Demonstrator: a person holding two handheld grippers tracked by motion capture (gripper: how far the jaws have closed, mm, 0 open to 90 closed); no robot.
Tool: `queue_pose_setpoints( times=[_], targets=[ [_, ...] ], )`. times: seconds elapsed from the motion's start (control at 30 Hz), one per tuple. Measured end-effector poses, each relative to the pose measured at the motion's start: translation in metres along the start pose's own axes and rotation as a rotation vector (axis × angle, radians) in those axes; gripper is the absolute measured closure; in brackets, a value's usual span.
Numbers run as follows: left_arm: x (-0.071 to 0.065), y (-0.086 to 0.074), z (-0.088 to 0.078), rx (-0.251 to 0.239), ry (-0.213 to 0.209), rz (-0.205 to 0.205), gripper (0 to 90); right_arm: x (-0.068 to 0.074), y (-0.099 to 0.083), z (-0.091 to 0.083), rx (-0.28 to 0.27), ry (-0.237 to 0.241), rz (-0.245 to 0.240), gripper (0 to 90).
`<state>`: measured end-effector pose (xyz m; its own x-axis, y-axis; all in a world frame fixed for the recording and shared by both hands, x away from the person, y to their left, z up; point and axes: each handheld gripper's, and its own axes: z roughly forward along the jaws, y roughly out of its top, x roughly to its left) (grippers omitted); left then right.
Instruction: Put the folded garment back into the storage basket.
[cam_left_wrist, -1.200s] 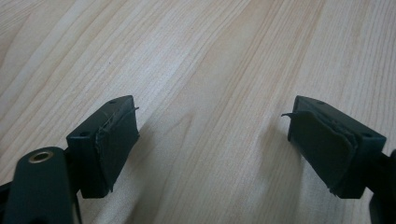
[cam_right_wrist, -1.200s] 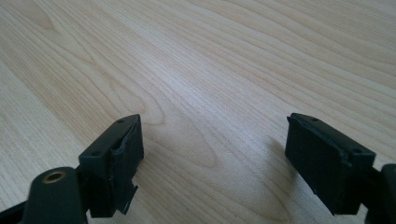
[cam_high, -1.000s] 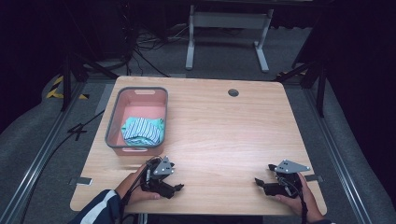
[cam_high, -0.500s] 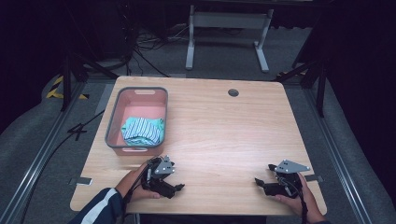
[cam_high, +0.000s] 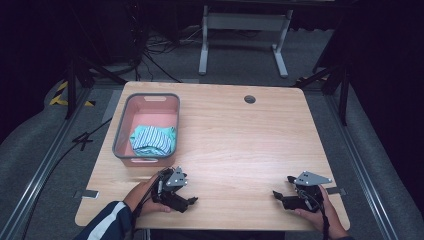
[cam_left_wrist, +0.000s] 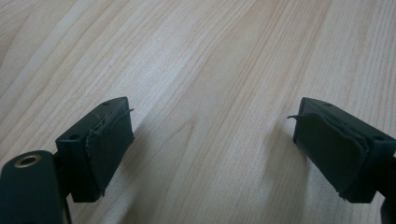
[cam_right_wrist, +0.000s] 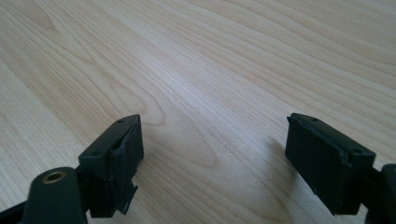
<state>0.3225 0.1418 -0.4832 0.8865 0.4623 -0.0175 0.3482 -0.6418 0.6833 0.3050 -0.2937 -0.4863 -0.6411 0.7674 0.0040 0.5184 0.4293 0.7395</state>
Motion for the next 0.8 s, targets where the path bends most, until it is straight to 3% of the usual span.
queue_pose_setpoints(
  times=[0.8],
  targets=[
    [0.0001,0.0005,0.0002,0.004,0.002,0.002,11.6,-0.0005,0.0000,0.0000,0.000,0.004,-0.001,20.0]
  ],
)
